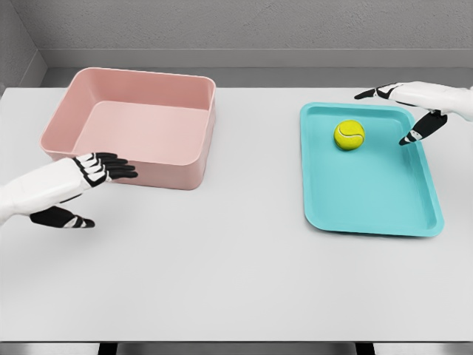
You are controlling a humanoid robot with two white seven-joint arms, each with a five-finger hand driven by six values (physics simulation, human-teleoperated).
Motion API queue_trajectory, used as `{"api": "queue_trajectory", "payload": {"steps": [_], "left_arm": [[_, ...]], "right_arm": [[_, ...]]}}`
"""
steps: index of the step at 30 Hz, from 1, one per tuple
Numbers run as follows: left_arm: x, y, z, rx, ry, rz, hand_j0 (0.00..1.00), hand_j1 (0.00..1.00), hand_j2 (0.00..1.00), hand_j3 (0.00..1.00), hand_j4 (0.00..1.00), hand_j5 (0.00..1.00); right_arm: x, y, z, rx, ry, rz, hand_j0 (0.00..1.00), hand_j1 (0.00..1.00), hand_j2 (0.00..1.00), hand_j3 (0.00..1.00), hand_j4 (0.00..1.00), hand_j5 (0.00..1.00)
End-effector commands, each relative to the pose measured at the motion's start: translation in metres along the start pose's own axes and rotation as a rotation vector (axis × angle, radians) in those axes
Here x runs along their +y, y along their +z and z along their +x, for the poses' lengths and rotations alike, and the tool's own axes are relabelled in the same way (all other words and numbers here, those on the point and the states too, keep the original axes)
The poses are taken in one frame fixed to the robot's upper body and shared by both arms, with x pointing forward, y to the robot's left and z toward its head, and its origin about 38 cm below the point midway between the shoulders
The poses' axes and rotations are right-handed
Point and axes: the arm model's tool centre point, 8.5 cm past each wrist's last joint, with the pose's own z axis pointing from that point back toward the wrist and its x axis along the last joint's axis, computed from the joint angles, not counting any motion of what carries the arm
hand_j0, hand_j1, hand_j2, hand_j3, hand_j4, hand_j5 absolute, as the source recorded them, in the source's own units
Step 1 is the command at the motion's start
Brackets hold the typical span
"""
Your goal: Put the tennis from the blue tray into the pink basket with both arms
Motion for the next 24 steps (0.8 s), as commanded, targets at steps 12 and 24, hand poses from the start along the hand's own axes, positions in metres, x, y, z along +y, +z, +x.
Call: {"api": "queue_trajectory", "payload": {"steps": [12, 24], "left_arm": [[0.04, -0.025, 0.005, -0.046, -0.214, -0.236, 1.0, 1.0, 1.0, 1.0, 1.0, 1.0], [0.051, -0.065, 0.019, -0.132, -0.273, -0.157, 1.0, 1.0, 1.0, 1.0, 1.0, 1.0]], "right_arm": [[0.009, -0.014, 0.003, -0.009, -0.007, 0.031, 1.0, 1.0, 1.0, 1.0, 1.0, 1.0], [0.029, -0.055, 0.017, -0.054, -0.023, 0.103, 1.0, 1.0, 1.0, 1.0, 1.0, 1.0]]}}
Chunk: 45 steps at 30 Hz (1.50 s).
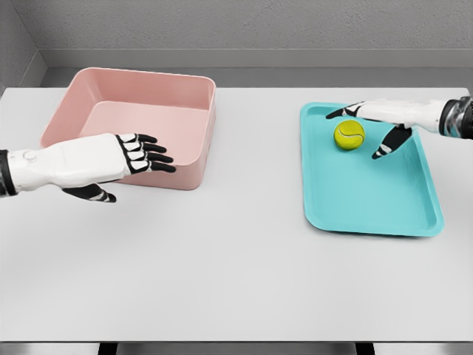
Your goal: Put the tennis from the blue tray into the pink basket with both arms
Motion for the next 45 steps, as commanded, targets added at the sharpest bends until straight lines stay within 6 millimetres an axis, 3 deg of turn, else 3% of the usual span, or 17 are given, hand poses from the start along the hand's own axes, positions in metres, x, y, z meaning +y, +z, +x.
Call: {"api": "queue_trajectory", "payload": {"steps": [1, 10, 15, 18, 27, 30, 33, 36, 43, 45], "left_arm": [[0.0, -0.004, 0.001, -0.008, 0.007, 0.009, 1.0, 1.0, 1.0, 1.0, 1.0, 1.0], [-0.005, -0.009, 0.002, -0.004, -0.052, -0.027, 1.0, 1.0, 1.0, 1.0, 1.0, 1.0], [-0.006, -0.026, 0.008, -0.041, -0.037, 0.004, 1.0, 1.0, 1.0, 1.0, 1.0, 1.0], [-0.027, -0.033, 0.016, -0.075, 0.001, -0.044, 1.0, 1.0, 1.0, 1.0, 1.0, 1.0], [-0.029, -0.03, 0.016, -0.072, 0.005, -0.058, 1.0, 1.0, 1.0, 1.0, 1.0, 1.0], [-0.032, -0.028, 0.016, -0.068, 0.009, -0.066, 1.0, 1.0, 1.0, 1.0, 1.0, 1.0], [-0.032, -0.028, 0.016, -0.068, 0.009, -0.066, 1.0, 1.0, 1.0, 1.0, 1.0, 1.0], [-0.032, -0.027, 0.016, -0.067, 0.008, -0.067, 1.0, 1.0, 1.0, 1.0, 1.0, 1.0], [-0.032, -0.023, 0.014, -0.057, 0.005, -0.076, 1.0, 1.0, 1.0, 1.0, 1.0, 1.0], [-0.032, -0.021, 0.013, -0.052, 0.004, -0.08, 1.0, 1.0, 1.0, 1.0, 1.0, 1.0]], "right_arm": [[0.008, -0.011, -0.001, 0.005, -0.016, 0.021, 1.0, 1.0, 1.0, 1.0, 1.0, 1.0], [0.007, -0.026, -0.005, 0.03, -0.028, 0.033, 1.0, 1.0, 1.0, 1.0, 1.0, 1.0], [0.007, -0.032, -0.009, 0.053, -0.029, 0.046, 1.0, 1.0, 1.0, 1.0, 1.0, 1.0], [0.009, -0.033, -0.011, 0.059, -0.036, 0.05, 0.97, 0.97, 0.97, 0.97, 0.97, 0.97], [0.012, -0.032, -0.018, 0.088, -0.043, 0.061, 0.94, 0.94, 0.94, 0.94, 0.94, 0.94], [0.009, -0.041, -0.011, 0.076, -0.028, 0.064, 0.94, 0.94, 0.94, 0.94, 0.94, 0.94], [0.008, -0.043, -0.011, 0.077, -0.03, 0.064, 0.91, 0.91, 0.91, 0.91, 0.91, 0.91], [0.008, -0.044, -0.01, 0.075, -0.031, 0.064, 0.82, 0.82, 0.82, 0.82, 0.82, 0.82], [0.008, -0.041, -0.017, 0.104, -0.025, 0.075, 0.78, 0.78, 0.78, 0.78, 0.78, 0.78], [0.008, -0.04, -0.017, 0.105, -0.025, 0.075, 0.72, 0.72, 0.72, 0.72, 0.72, 0.72]]}}
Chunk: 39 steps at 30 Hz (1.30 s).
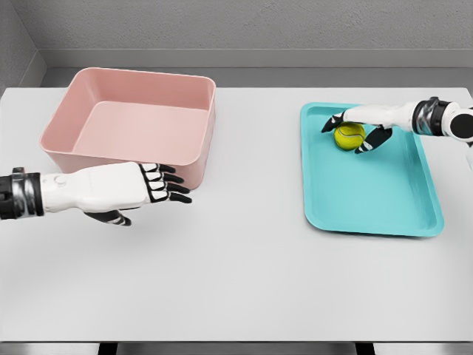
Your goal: Put the tennis from the blue tray into the pink basket with both arms
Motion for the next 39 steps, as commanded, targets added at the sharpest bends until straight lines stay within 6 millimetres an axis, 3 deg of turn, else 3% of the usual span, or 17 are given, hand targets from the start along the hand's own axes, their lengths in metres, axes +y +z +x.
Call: {"api": "queue_trajectory", "payload": {"steps": [1, 8, 15, 25, 33, 37, 39], "left_arm": [[0.0, 0.006, -0.002, 0.012, 0.002, -0.007, 1.0, 1.0, 1.0, 1.0, 1.0, 1.0], [-0.002, 0.011, -0.003, 0.023, 0.003, -0.019, 1.0, 1.0, 1.0, 1.0, 1.0, 1.0], [-0.002, 0.013, -0.004, 0.027, 0.003, -0.023, 1.0, 1.0, 1.0, 1.0, 1.0, 1.0], [-0.001, 0.012, -0.003, 0.025, 0.004, -0.018, 1.0, 1.0, 1.0, 1.0, 1.0, 1.0], [-0.002, 0.008, -0.002, 0.017, 0.003, -0.016, 1.0, 1.0, 1.0, 1.0, 1.0, 1.0], [-0.025, 0.007, 0.005, -0.002, 0.042, -0.079, 1.0, 1.0, 1.0, 1.0, 1.0, 1.0], [-0.035, 0.017, 0.004, 0.011, 0.047, -0.17, 1.0, 1.0, 1.0, 1.0, 1.0, 1.0]], "right_arm": [[0.0, 0.001, -0.002, 0.005, -0.008, -0.003, 0.7, 0.7, 0.7, 0.7, 0.7, 0.7], [0.002, 0.002, -0.005, 0.014, -0.013, 0.002, 0.56, 0.56, 0.56, 0.56, 0.56, 0.56], [-0.001, 0.005, -0.005, 0.013, -0.006, -0.005, 0.53, 0.53, 0.53, 0.53, 0.53, 0.53], [-0.027, 0.016, 0.01, -0.022, 0.065, -0.044, 0.51, 0.51, 0.51, 0.51, 0.51, 0.51], [-0.042, 0.027, 0.038, -0.089, 0.183, -0.061, 0.51, 0.51, 0.51, 0.51, 0.51, 0.51], [-0.044, 0.029, 0.058, -0.137, 0.249, -0.05, 0.5, 0.5, 0.5, 0.5, 0.5, 0.5], [-0.046, 0.03, 0.072, -0.172, 0.289, -0.051, 0.5, 0.5, 0.5, 0.5, 0.5, 0.5]]}}
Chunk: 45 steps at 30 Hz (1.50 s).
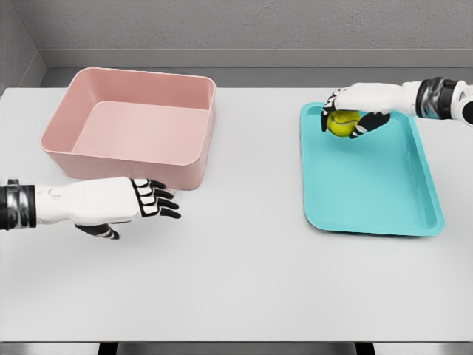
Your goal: Put the tennis from the blue tray into the pink basket with both arms
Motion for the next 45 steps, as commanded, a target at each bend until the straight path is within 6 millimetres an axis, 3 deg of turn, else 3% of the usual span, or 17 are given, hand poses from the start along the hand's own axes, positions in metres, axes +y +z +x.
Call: {"api": "queue_trajectory", "payload": {"steps": [1, 22, 29, 40, 45], "left_arm": [[-0.013, 0.006, 0.0, 0.006, 0.014, -0.098, 1.0, 1.0, 1.0, 1.0, 1.0, 1.0], [-0.006, 0.0, 0.0, -0.002, -0.002, -0.081, 1.0, 1.0, 1.0, 1.0, 1.0, 1.0], [0.001, -0.009, 0.002, -0.02, -0.011, -0.055, 1.0, 1.0, 1.0, 1.0, 1.0, 1.0], [0.005, -0.011, 0.001, -0.025, -0.016, -0.04, 1.0, 1.0, 1.0, 1.0, 1.0, 1.0], [0.001, -0.001, -0.002, -0.001, -0.015, -0.068, 1.0, 1.0, 1.0, 1.0, 1.0, 1.0]], "right_arm": [[-0.008, -0.002, 0.019, -0.049, 0.052, -0.004, 0.5, 0.5, 0.5, 0.5, 0.5, 0.5], [0.007, 0.001, 0.109, -0.3, 0.199, 0.032, 0.5, 0.5, 0.5, 0.5, 0.5, 0.5], [0.014, -0.006, 0.128, -0.358, 0.201, 0.036, 0.5, 0.5, 0.5, 0.5, 0.5, 0.5], [0.024, -0.046, 0.166, -0.481, 0.191, 0.052, 0.5, 0.5, 0.5, 0.5, 0.5, 0.5], [0.027, -0.056, 0.175, -0.509, 0.186, 0.057, 0.5, 0.5, 0.5, 0.5, 0.5, 0.5]]}}
